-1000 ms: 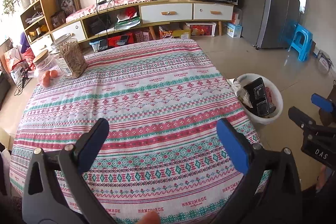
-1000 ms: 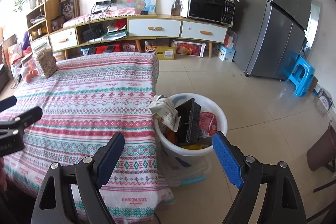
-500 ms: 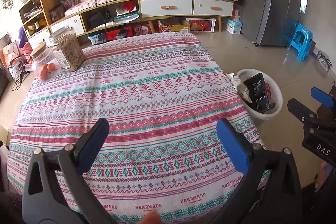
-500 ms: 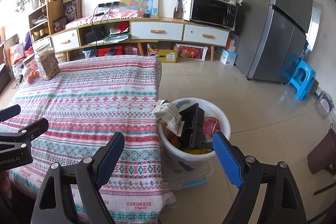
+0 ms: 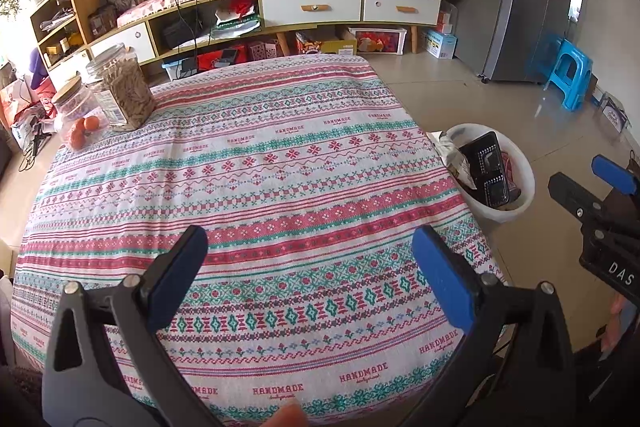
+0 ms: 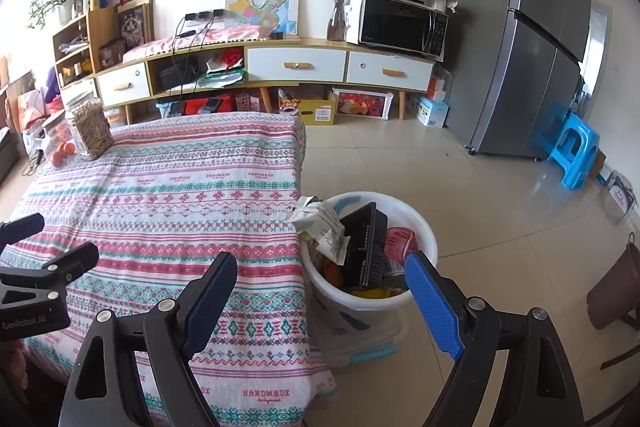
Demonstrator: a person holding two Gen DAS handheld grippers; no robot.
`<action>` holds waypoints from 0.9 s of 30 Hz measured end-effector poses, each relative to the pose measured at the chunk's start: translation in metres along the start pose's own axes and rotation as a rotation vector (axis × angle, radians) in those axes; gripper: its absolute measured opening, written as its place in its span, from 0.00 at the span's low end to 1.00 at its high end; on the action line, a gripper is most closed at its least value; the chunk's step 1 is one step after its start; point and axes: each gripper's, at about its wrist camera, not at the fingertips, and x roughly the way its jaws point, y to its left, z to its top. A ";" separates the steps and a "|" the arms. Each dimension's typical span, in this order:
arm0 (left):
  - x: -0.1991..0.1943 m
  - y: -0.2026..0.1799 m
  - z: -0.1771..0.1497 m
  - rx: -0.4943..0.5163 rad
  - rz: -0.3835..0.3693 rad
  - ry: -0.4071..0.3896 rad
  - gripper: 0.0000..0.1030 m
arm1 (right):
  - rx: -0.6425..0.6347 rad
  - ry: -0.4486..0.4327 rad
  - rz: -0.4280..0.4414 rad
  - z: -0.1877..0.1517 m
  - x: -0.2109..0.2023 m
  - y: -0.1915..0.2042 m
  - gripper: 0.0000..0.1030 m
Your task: Collect trash
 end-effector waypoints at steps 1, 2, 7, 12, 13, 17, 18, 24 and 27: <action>0.000 0.000 0.000 0.000 -0.001 0.002 0.99 | 0.000 -0.001 0.000 0.000 0.000 0.000 0.85; 0.001 0.000 -0.001 0.000 -0.001 0.004 0.99 | 0.000 0.000 0.002 0.000 0.000 0.001 0.85; 0.001 0.000 -0.002 0.001 -0.006 0.010 0.99 | -0.004 -0.004 0.003 0.001 -0.001 0.002 0.85; 0.002 -0.001 -0.002 0.005 -0.012 0.015 0.99 | -0.004 -0.002 0.002 0.000 -0.001 0.003 0.85; 0.002 -0.001 -0.002 0.004 -0.013 0.016 0.99 | -0.004 -0.001 0.002 0.001 -0.001 0.002 0.85; 0.001 -0.001 -0.002 0.003 -0.018 0.017 0.99 | -0.005 -0.001 0.000 0.001 -0.001 0.003 0.85; 0.001 0.000 -0.002 0.003 -0.018 0.018 0.99 | -0.005 -0.002 -0.001 0.001 -0.001 0.003 0.85; 0.001 -0.001 -0.003 0.006 -0.020 0.019 0.99 | -0.004 -0.003 0.000 0.002 -0.001 0.002 0.85; 0.000 -0.002 -0.003 0.007 -0.018 0.016 0.99 | -0.005 -0.004 0.001 0.002 -0.001 0.002 0.85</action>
